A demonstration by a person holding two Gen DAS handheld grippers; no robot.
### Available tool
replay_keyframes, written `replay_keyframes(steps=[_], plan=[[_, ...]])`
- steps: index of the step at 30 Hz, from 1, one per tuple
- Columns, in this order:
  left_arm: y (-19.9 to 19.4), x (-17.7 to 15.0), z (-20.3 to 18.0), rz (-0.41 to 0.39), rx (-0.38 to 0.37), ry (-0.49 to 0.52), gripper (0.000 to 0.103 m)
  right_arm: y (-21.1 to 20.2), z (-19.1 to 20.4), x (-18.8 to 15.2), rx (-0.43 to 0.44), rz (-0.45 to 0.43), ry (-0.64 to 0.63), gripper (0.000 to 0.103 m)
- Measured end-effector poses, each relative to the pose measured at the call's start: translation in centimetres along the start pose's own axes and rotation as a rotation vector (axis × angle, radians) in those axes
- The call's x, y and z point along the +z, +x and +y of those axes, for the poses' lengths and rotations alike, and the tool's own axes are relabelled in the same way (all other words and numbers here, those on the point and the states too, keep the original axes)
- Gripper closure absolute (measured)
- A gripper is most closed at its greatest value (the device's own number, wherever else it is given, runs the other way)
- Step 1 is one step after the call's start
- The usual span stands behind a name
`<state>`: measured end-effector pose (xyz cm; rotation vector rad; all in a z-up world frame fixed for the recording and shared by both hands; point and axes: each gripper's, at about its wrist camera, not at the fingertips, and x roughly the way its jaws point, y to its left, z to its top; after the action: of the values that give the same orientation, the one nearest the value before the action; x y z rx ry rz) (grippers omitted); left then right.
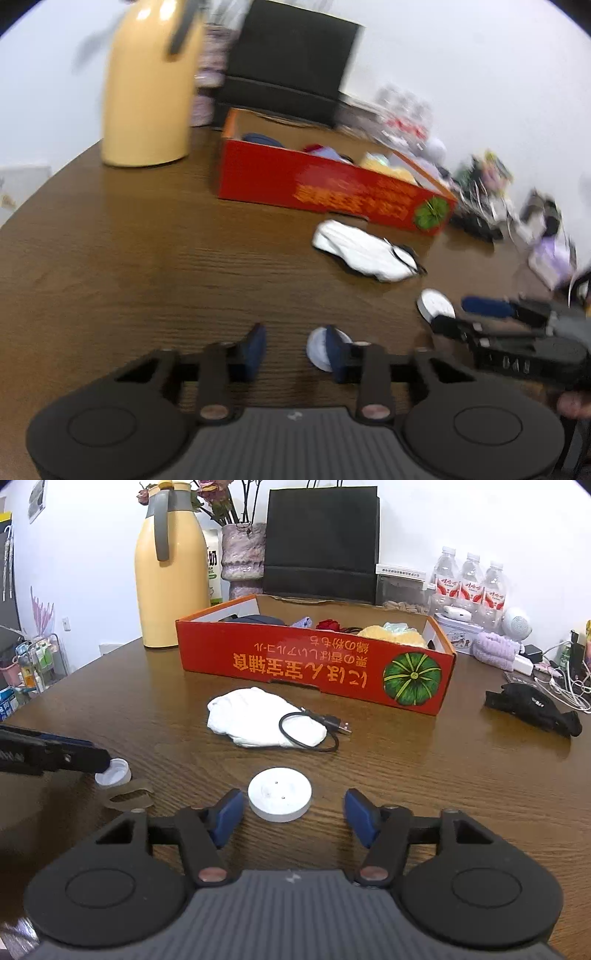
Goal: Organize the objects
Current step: 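Grasp the small white cap with the left gripper while the right grasps the white round disc, then carry the white cap and disc into the box while both grippers open to release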
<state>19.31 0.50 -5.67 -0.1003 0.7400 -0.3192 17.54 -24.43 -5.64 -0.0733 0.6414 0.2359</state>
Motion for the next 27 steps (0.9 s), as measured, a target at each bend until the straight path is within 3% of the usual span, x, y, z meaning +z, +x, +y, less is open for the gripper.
replay_keyframes(steps=[1,3,6,9,16,19,22,27], plan=[[0.2,0.2,-0.8,0.014,0.035,0.04,0.094,0.2,0.0,0.1,0.01,0.01,0.003,0.051],[0.5,0.6,-1.7,0.044,0.068,0.067,0.1,0.5,0.2,0.2,0.015,0.013,-0.014,0.063],[0.0,0.3,-3.3,0.011,0.07,0.108,0.101,0.6,0.6,0.5,0.024,0.013,-0.026,0.064],[-1.2,0.4,-3.5,-0.045,0.043,0.075,0.101,0.4,0.3,0.5,0.028,-0.001,-0.01,0.065],[-3.7,3.2,-2.4,-0.173,0.07,0.053,0.101,-2.5,-1.9,1.2,0.025,-0.092,0.058,0.065],[-3.8,6.0,-1.5,-0.204,0.041,0.046,0.101,-3.3,-3.1,2.7,0.046,-0.128,0.079,0.065],[-3.0,10.4,-0.8,-0.24,-0.041,0.03,0.101,-4.0,-4.4,5.5,0.059,-0.176,0.052,0.065],[2.0,18.9,-1.1,-0.229,-0.1,0.02,0.101,-2.1,-7.2,12.3,0.094,-0.244,0.034,0.065]])
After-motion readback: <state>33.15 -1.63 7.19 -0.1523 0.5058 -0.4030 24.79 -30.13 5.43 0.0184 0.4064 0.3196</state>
